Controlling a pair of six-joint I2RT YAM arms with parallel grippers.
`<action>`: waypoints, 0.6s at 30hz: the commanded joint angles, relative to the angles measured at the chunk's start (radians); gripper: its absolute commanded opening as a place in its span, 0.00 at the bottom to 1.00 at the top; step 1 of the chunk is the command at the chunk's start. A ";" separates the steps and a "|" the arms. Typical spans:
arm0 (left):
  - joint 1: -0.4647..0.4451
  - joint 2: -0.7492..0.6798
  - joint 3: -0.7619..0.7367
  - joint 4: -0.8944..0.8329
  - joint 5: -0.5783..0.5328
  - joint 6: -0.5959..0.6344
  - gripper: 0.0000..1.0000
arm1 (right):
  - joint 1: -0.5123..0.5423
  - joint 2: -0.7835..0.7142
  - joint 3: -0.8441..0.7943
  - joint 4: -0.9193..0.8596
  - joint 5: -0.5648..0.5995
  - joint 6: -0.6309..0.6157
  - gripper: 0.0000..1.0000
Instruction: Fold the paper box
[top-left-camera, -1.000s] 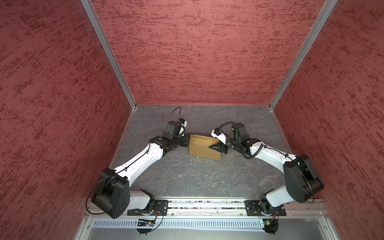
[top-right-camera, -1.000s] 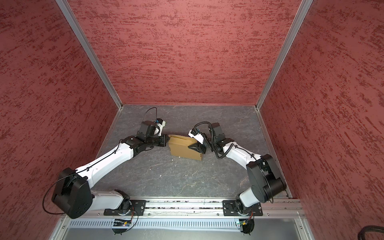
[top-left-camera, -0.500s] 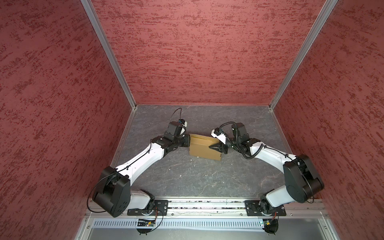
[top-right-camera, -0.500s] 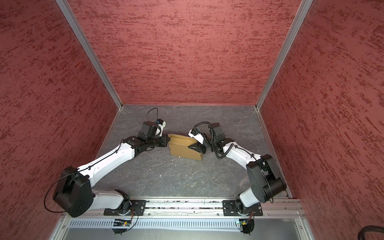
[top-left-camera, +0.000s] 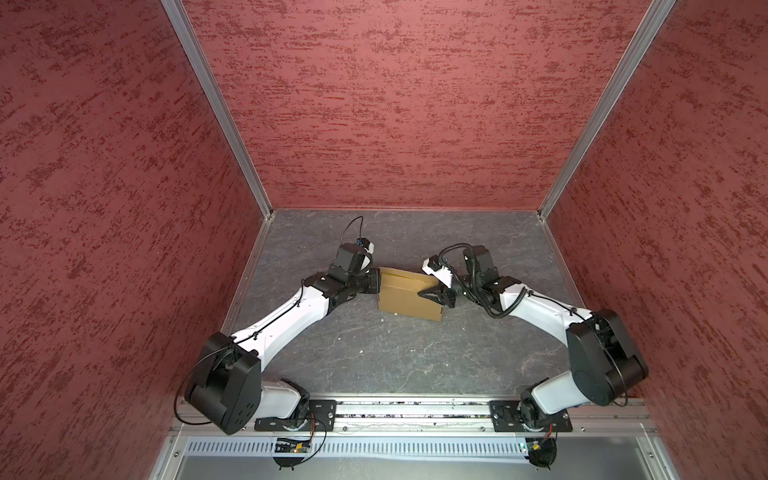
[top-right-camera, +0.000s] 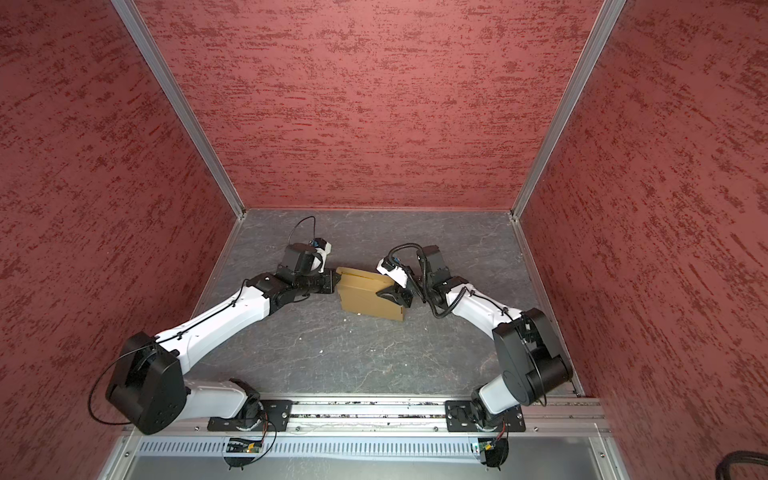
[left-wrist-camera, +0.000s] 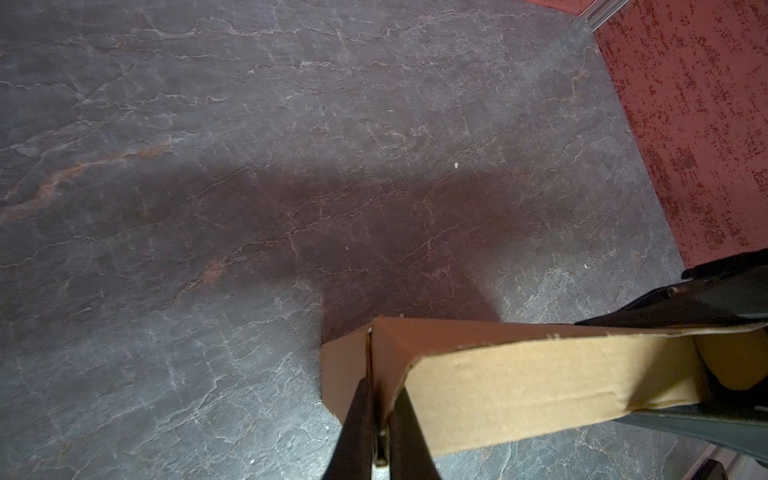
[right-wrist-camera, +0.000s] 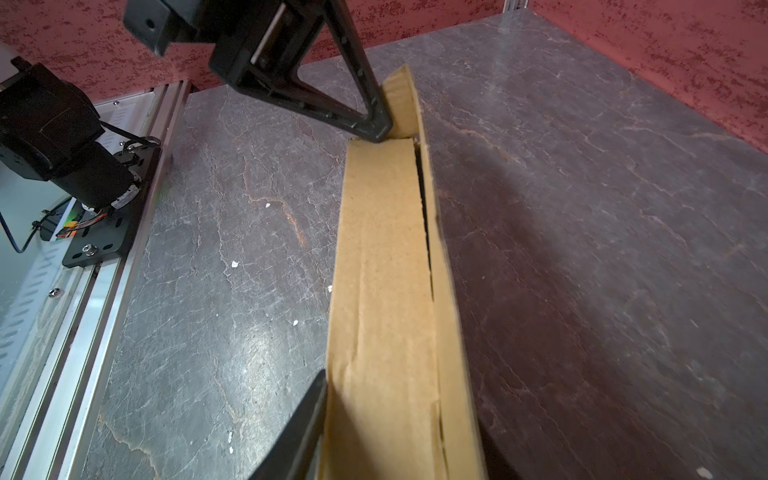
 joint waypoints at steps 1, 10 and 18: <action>-0.010 0.026 -0.008 -0.087 -0.012 -0.001 0.09 | 0.009 0.023 -0.020 -0.015 0.003 -0.021 0.19; -0.025 0.032 -0.051 -0.048 -0.017 -0.027 0.05 | 0.010 0.025 -0.020 -0.011 0.008 -0.012 0.19; -0.041 0.036 -0.086 -0.028 -0.058 -0.044 0.02 | 0.009 0.020 -0.029 0.008 0.013 0.000 0.21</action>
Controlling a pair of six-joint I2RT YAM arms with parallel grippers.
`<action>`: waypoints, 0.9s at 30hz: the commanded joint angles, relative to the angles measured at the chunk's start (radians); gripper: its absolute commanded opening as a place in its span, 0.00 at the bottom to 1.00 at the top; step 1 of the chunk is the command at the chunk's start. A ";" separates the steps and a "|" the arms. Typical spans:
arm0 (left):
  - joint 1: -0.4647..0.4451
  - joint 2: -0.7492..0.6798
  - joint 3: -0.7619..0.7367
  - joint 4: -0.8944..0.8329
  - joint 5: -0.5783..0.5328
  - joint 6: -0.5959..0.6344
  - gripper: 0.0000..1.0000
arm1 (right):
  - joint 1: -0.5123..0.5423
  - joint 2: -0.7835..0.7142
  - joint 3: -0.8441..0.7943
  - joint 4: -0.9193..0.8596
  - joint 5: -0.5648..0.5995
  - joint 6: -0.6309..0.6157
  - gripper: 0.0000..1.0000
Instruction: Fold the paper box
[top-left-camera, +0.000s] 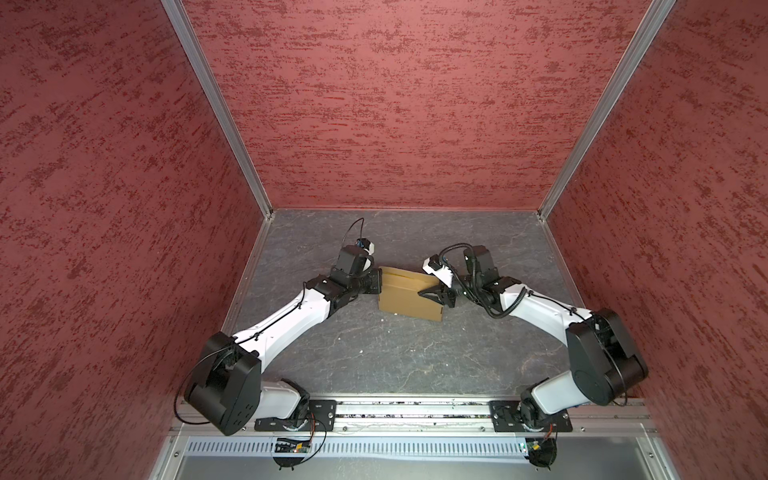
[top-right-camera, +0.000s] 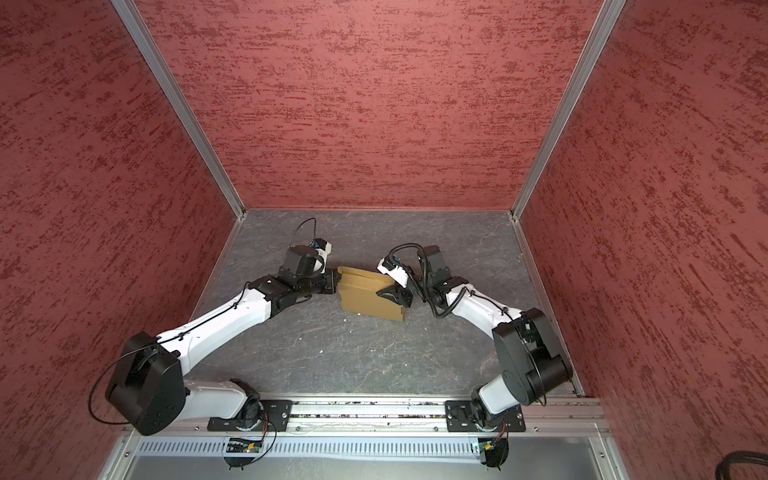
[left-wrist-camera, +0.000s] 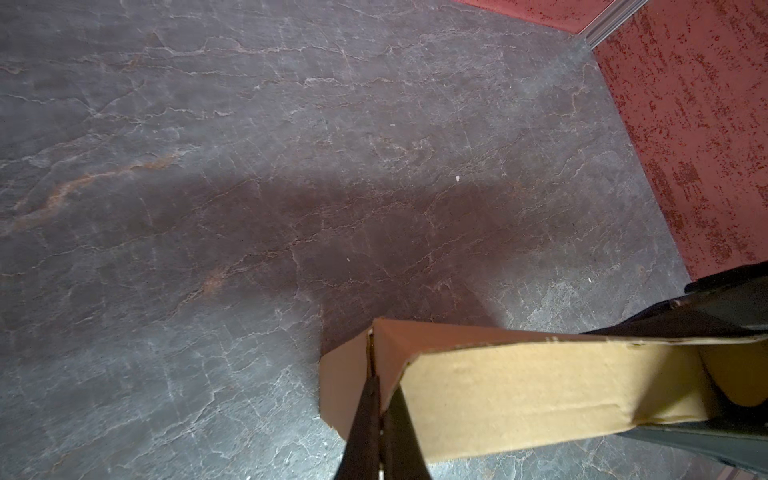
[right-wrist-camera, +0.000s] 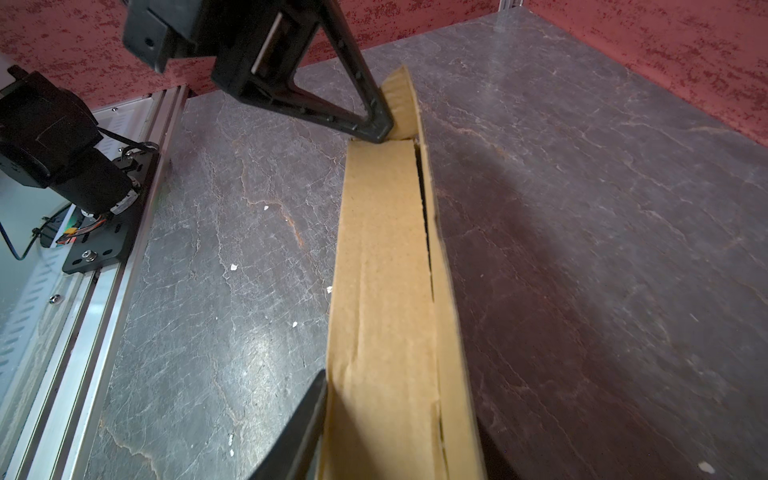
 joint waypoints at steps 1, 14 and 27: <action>-0.019 0.038 -0.059 -0.091 -0.019 -0.019 0.02 | 0.012 0.020 -0.024 -0.003 0.013 -0.019 0.23; -0.048 0.013 -0.080 -0.101 -0.098 -0.028 0.01 | 0.013 -0.019 -0.067 0.049 0.049 0.014 0.46; -0.094 0.010 -0.096 -0.100 -0.163 -0.043 0.01 | 0.012 -0.029 -0.082 0.060 0.069 0.020 0.54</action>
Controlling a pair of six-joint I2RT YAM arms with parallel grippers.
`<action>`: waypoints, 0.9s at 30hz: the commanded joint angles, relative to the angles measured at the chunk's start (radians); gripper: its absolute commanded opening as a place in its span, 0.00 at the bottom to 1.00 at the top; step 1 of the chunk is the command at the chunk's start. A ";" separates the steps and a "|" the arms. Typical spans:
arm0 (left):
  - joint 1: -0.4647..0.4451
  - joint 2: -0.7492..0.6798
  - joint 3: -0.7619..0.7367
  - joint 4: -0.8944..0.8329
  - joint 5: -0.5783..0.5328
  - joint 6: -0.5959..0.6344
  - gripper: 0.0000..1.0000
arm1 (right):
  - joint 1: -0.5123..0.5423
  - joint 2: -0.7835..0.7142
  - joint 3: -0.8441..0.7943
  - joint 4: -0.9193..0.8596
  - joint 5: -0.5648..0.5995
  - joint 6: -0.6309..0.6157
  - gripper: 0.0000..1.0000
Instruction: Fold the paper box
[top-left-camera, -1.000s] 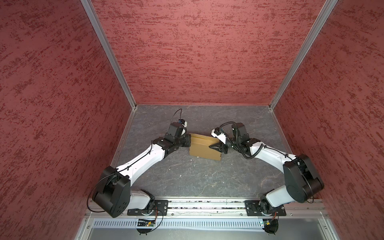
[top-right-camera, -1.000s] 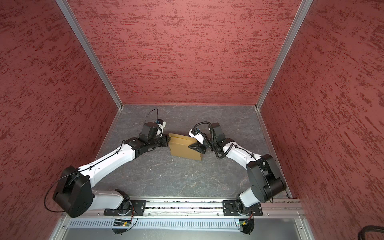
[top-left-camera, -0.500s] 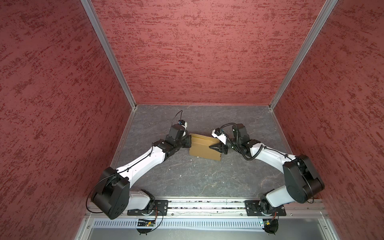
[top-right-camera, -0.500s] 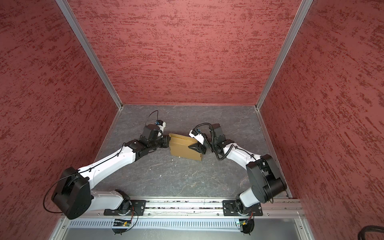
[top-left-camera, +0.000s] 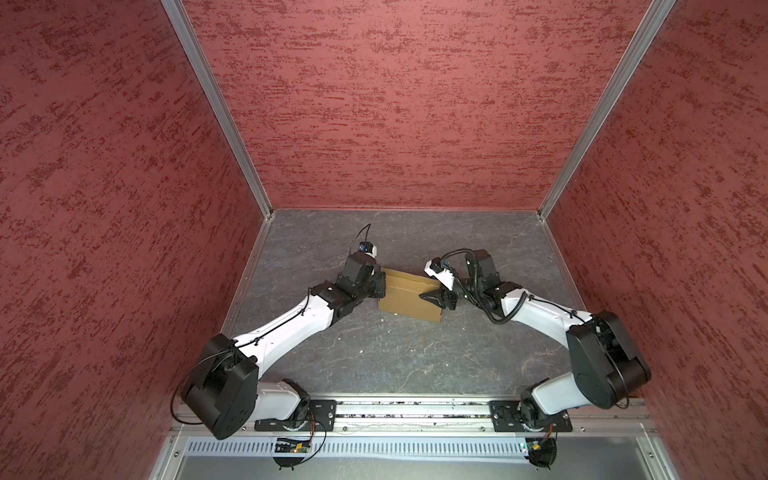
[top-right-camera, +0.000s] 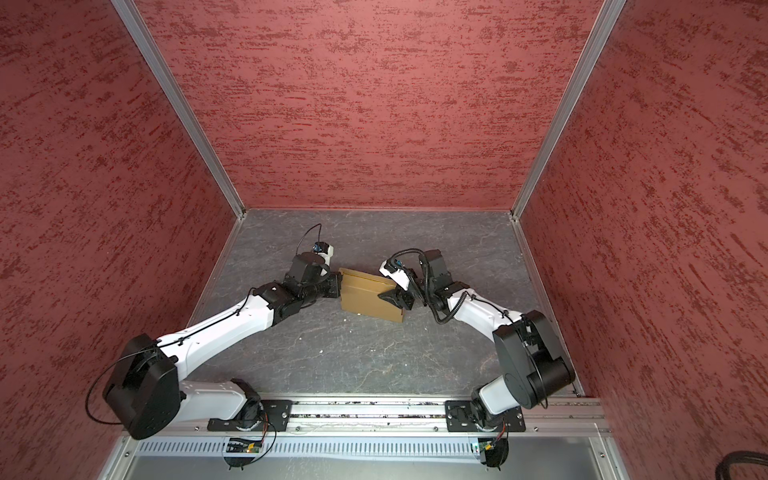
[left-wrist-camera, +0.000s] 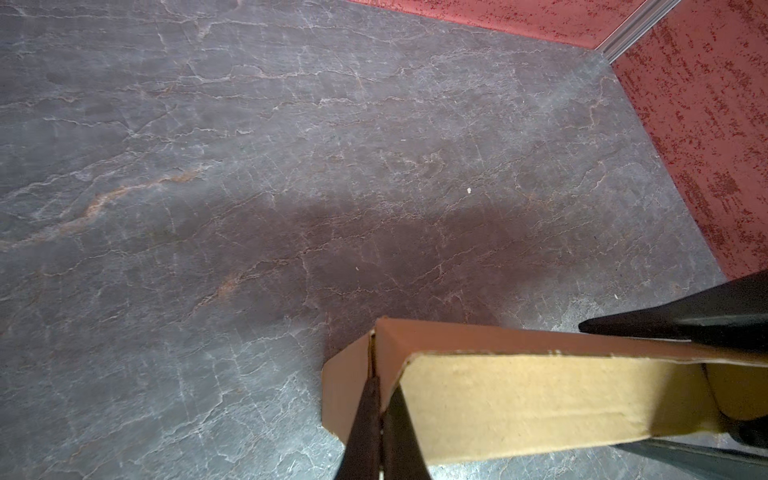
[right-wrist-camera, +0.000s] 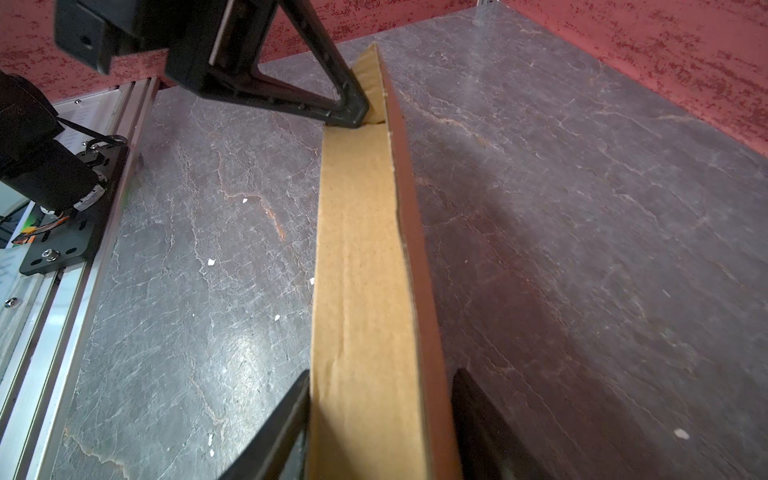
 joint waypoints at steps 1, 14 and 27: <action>-0.013 0.033 -0.060 -0.142 -0.011 -0.020 0.01 | 0.013 -0.011 -0.021 -0.010 0.015 0.005 0.55; -0.016 0.007 -0.095 -0.115 -0.004 -0.032 0.01 | 0.012 -0.016 -0.020 -0.019 0.000 -0.007 0.47; 0.061 -0.033 -0.017 -0.157 0.113 -0.005 0.19 | 0.012 -0.001 -0.011 -0.049 -0.039 -0.047 0.32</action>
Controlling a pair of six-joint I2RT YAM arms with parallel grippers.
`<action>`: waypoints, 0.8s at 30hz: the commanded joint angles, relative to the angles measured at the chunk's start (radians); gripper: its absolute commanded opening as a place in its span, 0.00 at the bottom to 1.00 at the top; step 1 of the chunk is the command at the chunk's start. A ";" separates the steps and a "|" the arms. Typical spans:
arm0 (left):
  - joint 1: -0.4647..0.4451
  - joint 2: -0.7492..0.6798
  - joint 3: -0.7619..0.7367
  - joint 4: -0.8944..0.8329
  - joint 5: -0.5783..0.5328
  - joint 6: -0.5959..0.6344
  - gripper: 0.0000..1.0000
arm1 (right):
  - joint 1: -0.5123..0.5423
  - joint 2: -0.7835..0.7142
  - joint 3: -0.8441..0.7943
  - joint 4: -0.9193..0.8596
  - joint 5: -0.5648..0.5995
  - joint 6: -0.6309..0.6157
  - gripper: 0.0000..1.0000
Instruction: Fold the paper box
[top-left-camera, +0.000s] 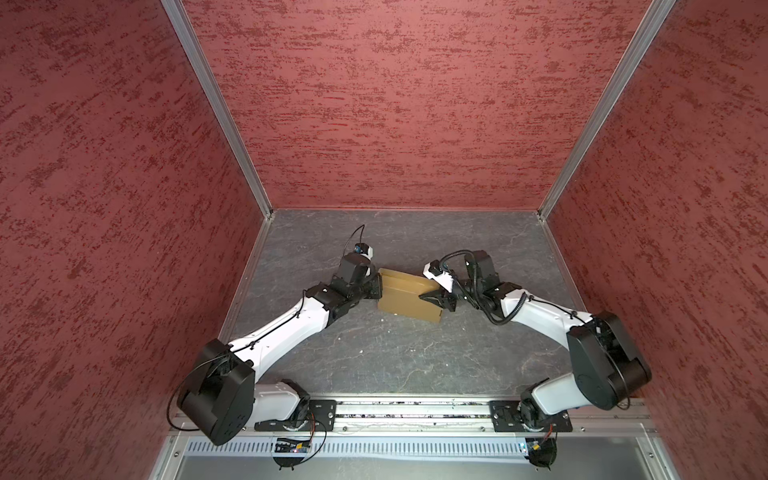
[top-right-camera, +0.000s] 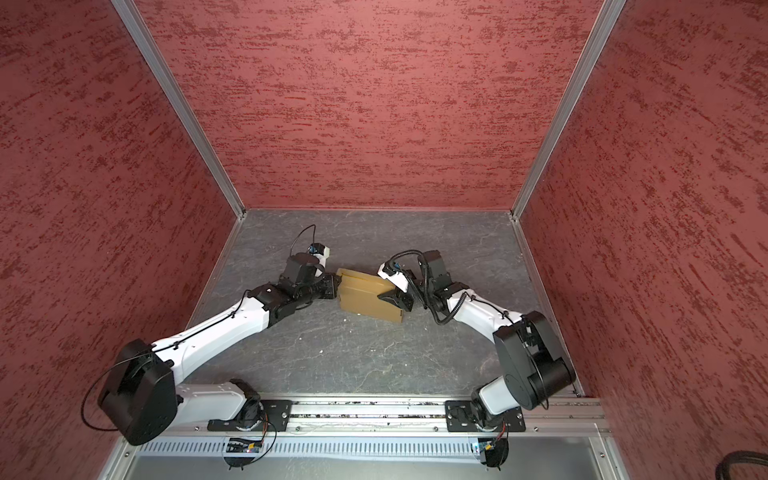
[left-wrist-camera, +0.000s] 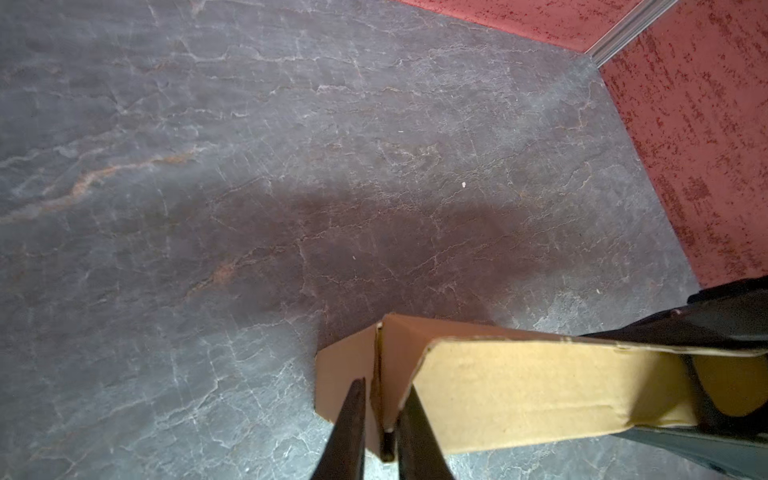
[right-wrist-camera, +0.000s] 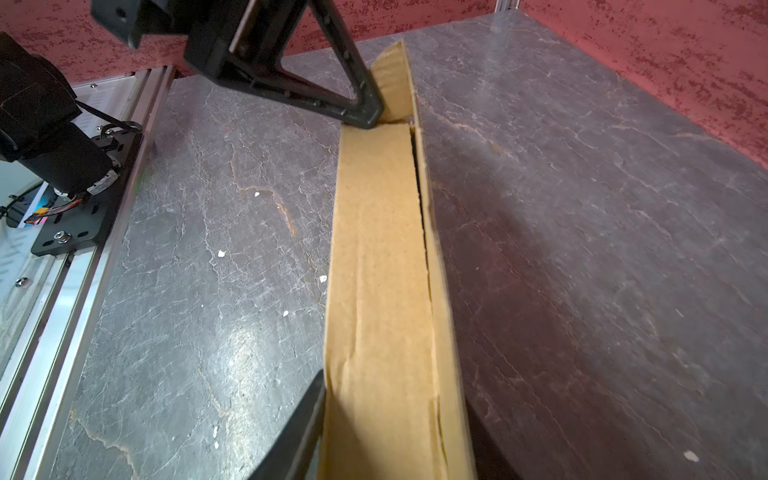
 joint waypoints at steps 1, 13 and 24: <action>0.017 -0.004 0.012 -0.151 0.044 0.017 0.20 | 0.004 0.004 -0.010 -0.039 -0.018 -0.010 0.32; 0.096 -0.079 0.087 -0.245 0.125 0.073 0.29 | 0.005 0.005 -0.015 -0.037 -0.014 -0.009 0.30; 0.105 -0.044 0.147 -0.254 0.196 0.109 0.29 | 0.005 0.007 -0.011 -0.043 -0.009 -0.008 0.28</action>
